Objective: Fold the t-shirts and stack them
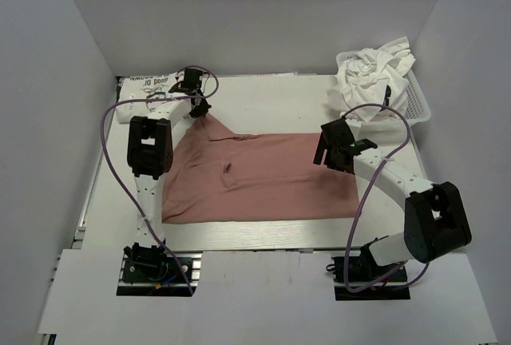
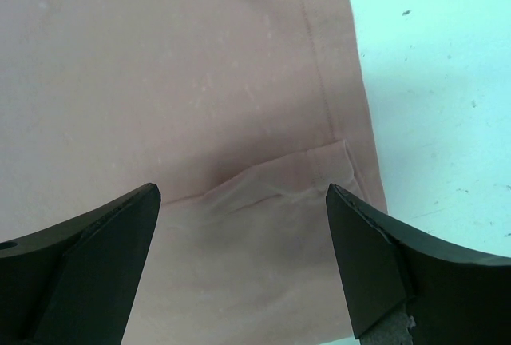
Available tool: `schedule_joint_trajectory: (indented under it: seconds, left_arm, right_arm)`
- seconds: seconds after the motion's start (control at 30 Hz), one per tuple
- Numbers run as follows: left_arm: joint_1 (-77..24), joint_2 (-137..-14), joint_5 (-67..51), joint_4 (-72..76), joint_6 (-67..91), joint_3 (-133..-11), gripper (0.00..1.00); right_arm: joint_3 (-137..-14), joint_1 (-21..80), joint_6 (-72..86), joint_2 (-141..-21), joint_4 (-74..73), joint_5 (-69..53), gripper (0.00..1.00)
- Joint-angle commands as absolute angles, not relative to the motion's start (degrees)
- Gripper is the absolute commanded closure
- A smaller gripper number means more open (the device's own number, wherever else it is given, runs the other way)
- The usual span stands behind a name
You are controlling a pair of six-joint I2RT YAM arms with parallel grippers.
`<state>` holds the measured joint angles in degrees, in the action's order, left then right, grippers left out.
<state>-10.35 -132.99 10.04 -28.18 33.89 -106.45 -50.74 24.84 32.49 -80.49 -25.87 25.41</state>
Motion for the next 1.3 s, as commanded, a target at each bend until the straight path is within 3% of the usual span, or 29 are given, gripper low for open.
schedule_joint_trajectory:
  seconds: [0.0,0.23,0.63,0.93,1.17,1.2,1.27]
  left_arm:
    - [-10.1,-133.2,6.7,-27.2,34.3,-109.2,0.98]
    - [-10.1,-128.9,4.0,-25.8,33.8,-104.3,1.00]
    - [-9.6,-119.5,5.3,-24.5,31.6,-96.1,1.00]
    - [-9.6,-112.9,5.3,-23.1,31.0,-89.7,1.00]
    - [-10.7,-107.0,5.2,-23.1,31.5,-83.3,1.00]
    - [-10.7,-106.2,5.2,-23.1,31.6,-82.5,1.00]
    - [-10.7,-104.0,5.2,-23.1,31.6,-80.2,1.00]
  right_arm:
    - [-54.3,23.9,34.4,-81.6,-26.9,29.1,0.10]
    - [-62.9,21.4,42.6,-90.9,-28.3,32.1,0.10]
    - [-95.7,16.9,43.2,-120.1,-40.0,33.1,0.10]
    - [-97.8,16.0,46.9,-124.5,-44.1,33.0,0.12]
    - [-96.4,15.6,47.2,-124.9,-43.7,32.6,0.37]
    - [-96.3,15.8,47.1,-124.9,-43.7,32.4,0.46]
    - [-96.1,15.8,47.3,-125.0,-43.6,32.2,0.54]
